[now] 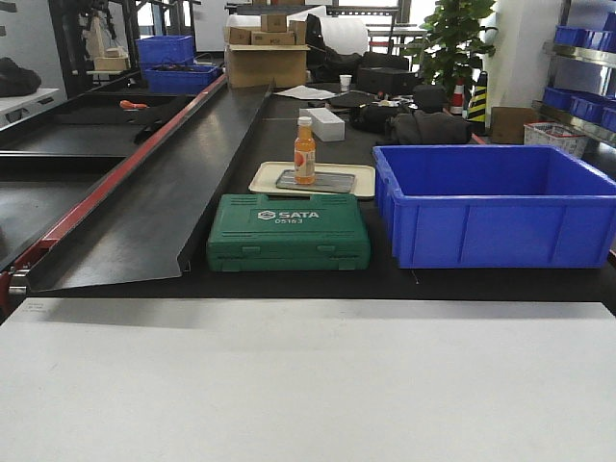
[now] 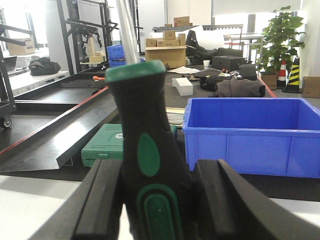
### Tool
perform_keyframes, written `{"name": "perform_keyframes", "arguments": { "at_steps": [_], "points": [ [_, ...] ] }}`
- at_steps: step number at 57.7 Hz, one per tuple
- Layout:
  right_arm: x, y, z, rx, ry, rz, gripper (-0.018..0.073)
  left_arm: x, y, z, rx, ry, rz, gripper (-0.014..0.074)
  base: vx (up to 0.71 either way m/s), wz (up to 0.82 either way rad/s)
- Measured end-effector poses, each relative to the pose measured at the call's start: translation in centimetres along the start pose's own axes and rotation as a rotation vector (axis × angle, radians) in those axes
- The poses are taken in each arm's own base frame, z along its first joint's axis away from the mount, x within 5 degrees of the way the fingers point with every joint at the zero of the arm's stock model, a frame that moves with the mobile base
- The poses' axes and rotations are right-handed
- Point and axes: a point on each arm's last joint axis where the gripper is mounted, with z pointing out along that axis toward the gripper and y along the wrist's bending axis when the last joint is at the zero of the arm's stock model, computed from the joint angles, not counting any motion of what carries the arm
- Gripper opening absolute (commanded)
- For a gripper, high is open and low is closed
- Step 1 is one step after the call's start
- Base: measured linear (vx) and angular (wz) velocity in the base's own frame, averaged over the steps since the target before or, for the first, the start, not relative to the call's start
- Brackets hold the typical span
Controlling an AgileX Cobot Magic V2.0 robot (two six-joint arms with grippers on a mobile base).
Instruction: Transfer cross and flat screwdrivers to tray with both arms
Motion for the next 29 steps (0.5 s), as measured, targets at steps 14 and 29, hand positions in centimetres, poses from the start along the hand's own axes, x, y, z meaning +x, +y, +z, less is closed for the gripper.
{"name": "perform_keyframes", "arguments": {
  "at_steps": [14, 29],
  "points": [
    [-0.07, -0.01, -0.04, 0.002, -0.008, 0.000, -0.0009, 0.07, 0.00, 0.00, 0.000, 0.008, 0.001, -0.0004, 0.00, 0.00],
    [-0.13, -0.04, -0.04, 0.005, -0.014, 0.000, -0.0009, 0.07, 0.00, 0.00, 0.000, 0.008, 0.001, -0.0004, 0.00, 0.00]
  ]
}}
